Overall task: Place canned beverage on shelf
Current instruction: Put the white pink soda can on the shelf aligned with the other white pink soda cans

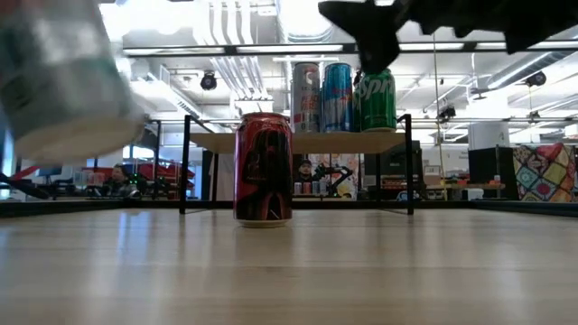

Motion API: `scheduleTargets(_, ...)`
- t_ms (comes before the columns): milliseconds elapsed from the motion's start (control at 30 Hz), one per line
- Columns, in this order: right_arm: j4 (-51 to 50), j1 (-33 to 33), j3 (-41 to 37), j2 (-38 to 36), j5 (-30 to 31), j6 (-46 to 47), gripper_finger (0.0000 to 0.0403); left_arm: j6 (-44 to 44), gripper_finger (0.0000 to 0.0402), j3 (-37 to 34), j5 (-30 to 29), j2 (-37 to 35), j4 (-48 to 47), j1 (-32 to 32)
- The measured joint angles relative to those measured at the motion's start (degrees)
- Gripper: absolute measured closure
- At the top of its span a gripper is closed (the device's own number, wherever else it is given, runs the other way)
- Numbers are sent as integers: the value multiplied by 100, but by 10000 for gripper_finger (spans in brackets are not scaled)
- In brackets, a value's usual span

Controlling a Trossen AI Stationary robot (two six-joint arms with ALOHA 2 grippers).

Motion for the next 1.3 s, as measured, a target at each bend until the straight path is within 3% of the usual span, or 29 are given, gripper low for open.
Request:
scheduleTargets(200,-346,-13,724,724,170,-402,78,764,150,347,-412,0,26,124)
scheduleTargets(767,-2069,-11,2950,2258,61,-723,78,1889,150,383,-422,0,288,670)
scheduleTargets(1033,-2556,-11,3281,2473,-48,-576,79,2102,150,383,-512,-4,498,710)
scheduleTargets(1133,-2546,-11,3280,2462,-42,-545,96,2086,150,383,-518,-7,514,710)
scheduleTargets(1300,-2528,-16,3280,2460,-58,-536,157,1789,138,380,-525,-7,474,715)
